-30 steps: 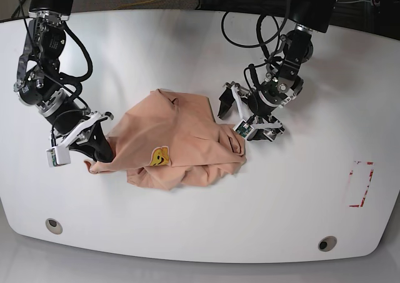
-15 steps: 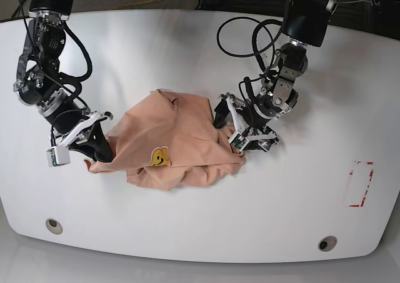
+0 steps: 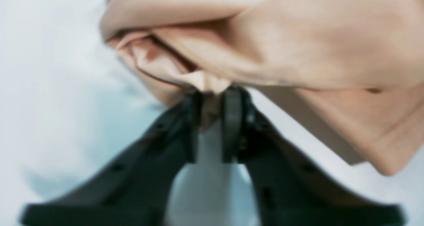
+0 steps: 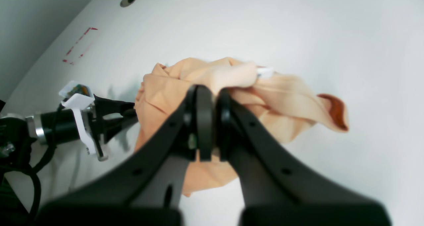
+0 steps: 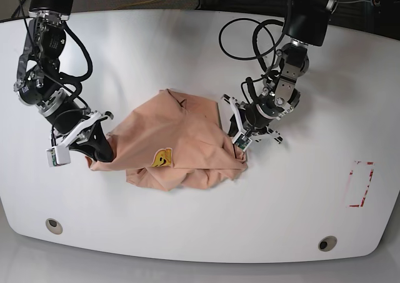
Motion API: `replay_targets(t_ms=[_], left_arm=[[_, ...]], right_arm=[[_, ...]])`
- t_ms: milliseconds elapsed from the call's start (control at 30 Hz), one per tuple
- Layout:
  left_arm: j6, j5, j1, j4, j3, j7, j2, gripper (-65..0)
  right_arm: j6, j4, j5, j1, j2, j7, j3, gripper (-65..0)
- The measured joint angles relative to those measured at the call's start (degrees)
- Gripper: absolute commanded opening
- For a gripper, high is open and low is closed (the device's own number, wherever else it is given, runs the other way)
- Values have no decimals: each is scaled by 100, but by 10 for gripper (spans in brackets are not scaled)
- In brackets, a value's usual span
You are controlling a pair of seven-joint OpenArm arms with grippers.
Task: Layout the t-shirt on the table in an organized manner, then fold the t-shirt properly
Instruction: 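Grasp the shirt fold nearest the left gripper with the left gripper, then pull both grippers apart to stretch the shirt open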
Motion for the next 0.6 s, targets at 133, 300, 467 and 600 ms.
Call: replay_targets(t_ms=[133, 300, 467, 600], left_arm=[[15, 39, -2, -4, -125, 24, -2, -625], [17, 55, 26, 63, -146, 48, -13, -625], [15, 79, 92, 437, -146, 173, -35, -625], [15, 90, 175, 1040, -149, 146, -50, -625]], right_arm=[[0, 0, 0, -2, 0, 0, 28, -650], [0, 0, 0, -2, -22, 0, 175, -650], [0, 0, 0, -4, -74, -4, 393, -650], [2, 0, 24, -2, -81, -4, 588, -650]])
